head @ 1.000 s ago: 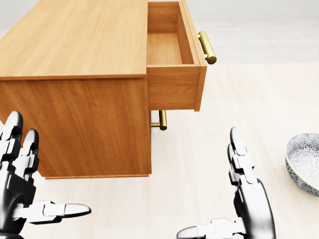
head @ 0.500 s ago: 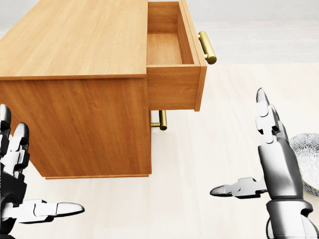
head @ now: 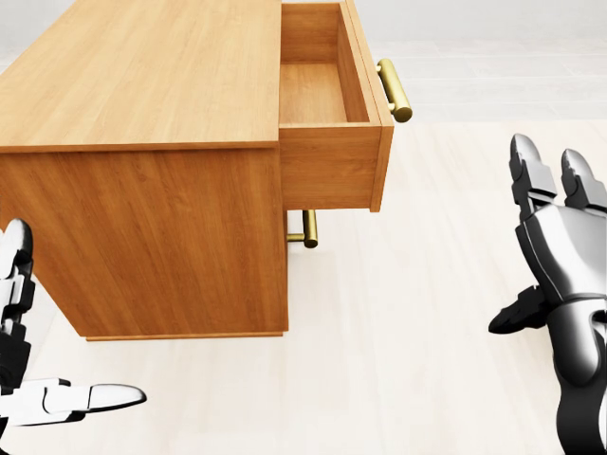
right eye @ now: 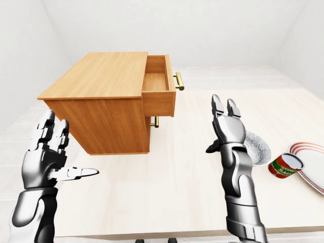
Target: Put the bowl on top of the cabinet.
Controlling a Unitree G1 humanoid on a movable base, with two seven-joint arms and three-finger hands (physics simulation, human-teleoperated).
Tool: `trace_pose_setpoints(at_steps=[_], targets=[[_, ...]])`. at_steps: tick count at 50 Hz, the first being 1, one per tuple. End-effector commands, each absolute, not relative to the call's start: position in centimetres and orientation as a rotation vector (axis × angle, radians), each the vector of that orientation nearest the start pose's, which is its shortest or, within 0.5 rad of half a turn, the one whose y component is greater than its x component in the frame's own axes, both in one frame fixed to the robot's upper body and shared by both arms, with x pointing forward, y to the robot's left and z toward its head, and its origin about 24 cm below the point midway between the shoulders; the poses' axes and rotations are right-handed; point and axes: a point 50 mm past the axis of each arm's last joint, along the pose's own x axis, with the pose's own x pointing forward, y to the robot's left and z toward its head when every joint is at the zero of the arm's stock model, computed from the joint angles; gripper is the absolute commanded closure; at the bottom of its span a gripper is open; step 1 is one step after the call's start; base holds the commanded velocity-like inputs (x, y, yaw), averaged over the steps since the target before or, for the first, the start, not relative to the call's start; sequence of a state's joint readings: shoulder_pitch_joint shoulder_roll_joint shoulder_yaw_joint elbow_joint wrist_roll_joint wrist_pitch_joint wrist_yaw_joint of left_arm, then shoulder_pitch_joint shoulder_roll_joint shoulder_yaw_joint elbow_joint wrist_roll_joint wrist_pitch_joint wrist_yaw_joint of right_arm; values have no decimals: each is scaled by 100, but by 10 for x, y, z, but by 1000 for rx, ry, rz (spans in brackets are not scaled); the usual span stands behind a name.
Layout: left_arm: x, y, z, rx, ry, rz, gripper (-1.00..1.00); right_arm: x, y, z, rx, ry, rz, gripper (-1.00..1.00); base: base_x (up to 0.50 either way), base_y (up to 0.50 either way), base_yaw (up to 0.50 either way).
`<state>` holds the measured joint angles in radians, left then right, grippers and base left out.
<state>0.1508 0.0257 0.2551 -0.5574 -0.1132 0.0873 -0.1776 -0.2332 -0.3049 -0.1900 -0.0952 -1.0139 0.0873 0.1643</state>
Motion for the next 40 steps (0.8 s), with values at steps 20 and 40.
trace_pose_setpoints(at_steps=[20, 40], targets=[[201, 214, 146, 21, -410, 88, -100, 300, -267, 104, -1589, 241, -185, -100, 0, 0, 0], [200, 211, 144, 24, -399, 86, -100, 296, -311, 91, -1409, 310, -283, -100, 0, 0, 0]])
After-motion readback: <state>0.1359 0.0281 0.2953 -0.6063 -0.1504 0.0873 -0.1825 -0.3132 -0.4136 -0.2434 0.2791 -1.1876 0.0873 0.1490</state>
